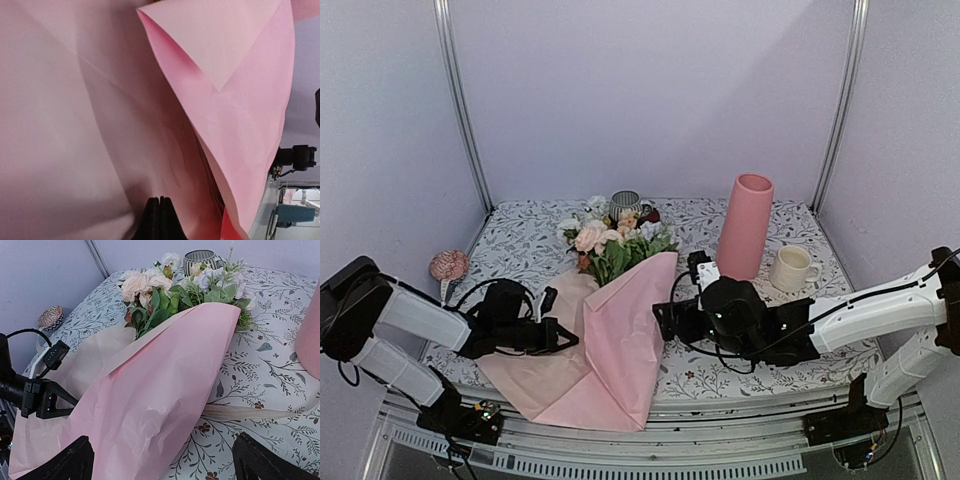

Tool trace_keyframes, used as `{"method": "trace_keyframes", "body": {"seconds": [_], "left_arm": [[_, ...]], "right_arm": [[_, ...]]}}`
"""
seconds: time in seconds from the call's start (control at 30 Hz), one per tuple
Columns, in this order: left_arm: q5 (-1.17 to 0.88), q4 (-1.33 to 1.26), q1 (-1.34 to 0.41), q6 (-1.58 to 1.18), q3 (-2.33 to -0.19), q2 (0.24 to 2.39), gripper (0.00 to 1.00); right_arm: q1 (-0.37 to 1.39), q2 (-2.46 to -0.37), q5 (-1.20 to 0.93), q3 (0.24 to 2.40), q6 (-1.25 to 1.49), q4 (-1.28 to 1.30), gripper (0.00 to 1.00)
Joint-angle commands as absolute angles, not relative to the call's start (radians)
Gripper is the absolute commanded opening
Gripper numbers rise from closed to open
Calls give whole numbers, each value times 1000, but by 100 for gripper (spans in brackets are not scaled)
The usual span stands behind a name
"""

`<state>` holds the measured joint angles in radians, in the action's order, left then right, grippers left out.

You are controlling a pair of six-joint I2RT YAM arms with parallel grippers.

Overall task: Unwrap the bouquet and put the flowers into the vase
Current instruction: Unfold the two-thirds folded wrapping paper from the folded wrapping paper.

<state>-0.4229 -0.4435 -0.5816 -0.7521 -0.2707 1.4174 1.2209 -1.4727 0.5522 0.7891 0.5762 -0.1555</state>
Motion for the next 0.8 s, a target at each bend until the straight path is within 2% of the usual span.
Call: {"method": "trace_keyframes", "body": {"seconds": [0.0, 0.17, 0.4, 0.77], "left_arm": [[-464, -512, -639, -744, -347, 1503, 0], [-493, -556, -693, -756, -412, 1574, 0], [-521, -594, -783, -725, -468, 1535, 0], [-539, -540, -979, -641, -665, 1608, 2]], "right_arm": [[1218, -1434, 585, 763, 595, -149, 99], [1216, -1420, 608, 762, 595, -124, 99], [1204, -1361, 658, 774, 580, -42, 99], [1148, -1102, 675, 751, 547, 86, 99]]}}
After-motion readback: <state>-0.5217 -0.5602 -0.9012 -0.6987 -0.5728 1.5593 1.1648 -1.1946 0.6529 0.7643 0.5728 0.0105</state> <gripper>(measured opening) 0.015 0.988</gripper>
